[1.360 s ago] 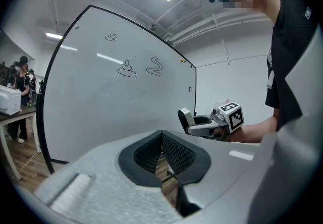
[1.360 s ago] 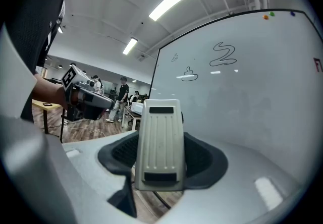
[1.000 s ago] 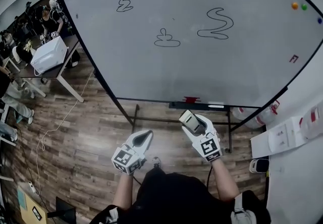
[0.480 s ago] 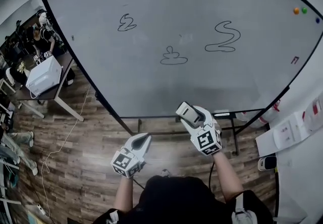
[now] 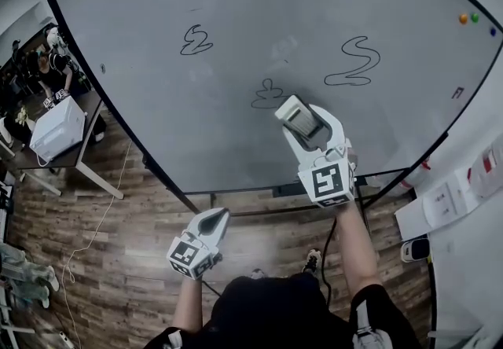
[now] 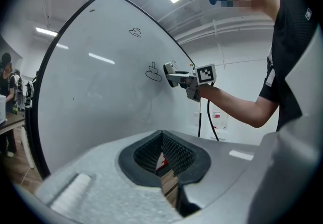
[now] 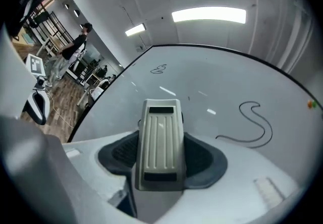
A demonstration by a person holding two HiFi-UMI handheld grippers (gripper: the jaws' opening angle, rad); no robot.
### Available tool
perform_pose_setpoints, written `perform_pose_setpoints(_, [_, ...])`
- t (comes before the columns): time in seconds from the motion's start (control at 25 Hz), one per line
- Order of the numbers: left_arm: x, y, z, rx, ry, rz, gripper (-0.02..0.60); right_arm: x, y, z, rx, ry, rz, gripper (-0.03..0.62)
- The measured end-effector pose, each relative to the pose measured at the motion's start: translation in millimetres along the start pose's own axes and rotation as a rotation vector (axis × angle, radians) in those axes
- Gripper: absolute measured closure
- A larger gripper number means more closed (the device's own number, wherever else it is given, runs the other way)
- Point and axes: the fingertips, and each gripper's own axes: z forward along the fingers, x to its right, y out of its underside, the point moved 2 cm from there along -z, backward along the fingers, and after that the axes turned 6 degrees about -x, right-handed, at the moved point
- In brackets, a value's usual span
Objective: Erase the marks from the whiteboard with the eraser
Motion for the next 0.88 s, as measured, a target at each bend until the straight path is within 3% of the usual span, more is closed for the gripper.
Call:
perform_pose_setpoints(0.28, [-9,-1,15,0.022,0.0,0.002,0.571,59,-52,13,0.04,0.155,-0.091,0.341])
perform_pose_setpoints(0.88, [-31,2,27,0.018,0.011,0.012,0.571,59,-53,38,-0.009,0.205,-0.126,0.341])
